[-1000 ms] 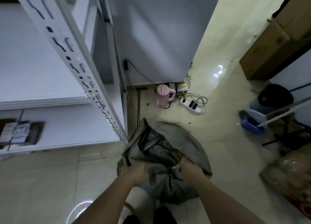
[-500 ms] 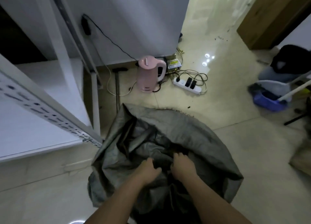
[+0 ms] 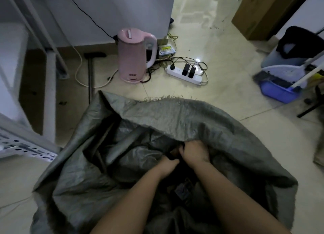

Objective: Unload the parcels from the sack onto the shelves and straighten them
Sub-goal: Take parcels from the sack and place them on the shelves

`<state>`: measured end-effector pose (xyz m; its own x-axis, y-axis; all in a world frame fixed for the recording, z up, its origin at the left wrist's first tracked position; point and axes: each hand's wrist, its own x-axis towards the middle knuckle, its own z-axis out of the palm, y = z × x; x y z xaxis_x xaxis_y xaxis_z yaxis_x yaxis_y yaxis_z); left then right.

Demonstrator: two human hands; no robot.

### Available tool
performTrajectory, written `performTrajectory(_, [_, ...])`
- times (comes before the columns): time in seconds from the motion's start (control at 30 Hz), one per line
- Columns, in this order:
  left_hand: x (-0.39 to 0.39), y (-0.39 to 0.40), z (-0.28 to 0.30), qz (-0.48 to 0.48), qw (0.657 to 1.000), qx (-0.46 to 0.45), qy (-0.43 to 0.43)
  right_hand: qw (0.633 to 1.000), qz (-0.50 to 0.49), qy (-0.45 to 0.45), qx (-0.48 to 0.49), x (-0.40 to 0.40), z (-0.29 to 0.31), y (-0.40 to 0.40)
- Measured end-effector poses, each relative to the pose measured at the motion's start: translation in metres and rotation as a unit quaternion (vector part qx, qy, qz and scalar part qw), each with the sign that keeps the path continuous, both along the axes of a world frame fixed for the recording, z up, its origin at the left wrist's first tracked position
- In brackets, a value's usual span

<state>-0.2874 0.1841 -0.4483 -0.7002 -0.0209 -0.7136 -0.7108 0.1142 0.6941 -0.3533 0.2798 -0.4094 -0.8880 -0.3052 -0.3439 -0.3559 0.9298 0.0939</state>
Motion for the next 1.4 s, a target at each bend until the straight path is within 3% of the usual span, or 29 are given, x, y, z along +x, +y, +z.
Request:
performTrajectory(0.27, [-0.009, 0.017, 0.000, 0.159, 0.974, 0.126, -0.097, 0.987, -0.131, -0.084, 0.039, -0.002, -0.005, -0.005])
performTrajectory(0.47, [-0.005, -0.003, 0.002, 0.270, 0.924, 0.243, -0.118, 0.977, -0.151, -0.140, -0.062, 0.010, -0.002, -0.031])
performTrajectory(0.7, [0.011, -0.066, 0.015, 0.326, 0.905, 0.224, -0.159, 0.971, -0.126, -0.061, -0.194, 0.034, 0.019, -0.068])
performTrajectory(0.83, [0.033, -0.098, 0.046, 0.295, 0.924, 0.147, -0.193, 0.898, -0.153, -0.149, -0.385, 0.044, 0.042, -0.087])
performTrajectory(0.97, [0.060, -0.109, 0.096, 0.330, 0.917, 0.132, -0.184, 0.878, -0.106, -0.200, -0.421, 0.067, 0.080, -0.105])
performTrajectory(1.07, [0.087, -0.112, 0.136, 0.408, 0.886, 0.144, -0.167, 0.849, -0.090, -0.238, -0.463, 0.082, 0.126, -0.116])
performTrajectory(1.13, [0.105, -0.116, 0.170, 0.471, 0.860, 0.145, -0.133, 0.860, -0.084, -0.195, -0.465, 0.090, 0.162, -0.117])
performTrajectory(1.2, [0.119, -0.119, 0.216, 0.523, 0.836, 0.135, -0.097, 0.905, -0.076, -0.098, -0.406, 0.095, 0.199, -0.113])
performTrajectory(1.27, [0.131, -0.122, 0.258, 0.539, 0.832, 0.103, -0.082, 0.930, -0.129, -0.078, -0.337, 0.101, 0.235, -0.105])
performTrajectory(1.3, [0.136, -0.124, 0.283, 0.535, 0.836, 0.094, -0.080, 0.919, -0.188, -0.110, -0.329, 0.101, 0.258, -0.102])
performTrajectory(1.33, [0.140, -0.126, 0.306, 0.528, 0.840, 0.097, -0.077, 0.882, -0.263, -0.165, -0.354, 0.101, 0.281, -0.100])
performTrajectory(1.4, [0.148, -0.130, 0.359, 0.506, 0.854, 0.103, -0.070, 0.762, -0.388, -0.268, -0.445, 0.100, 0.329, -0.095])
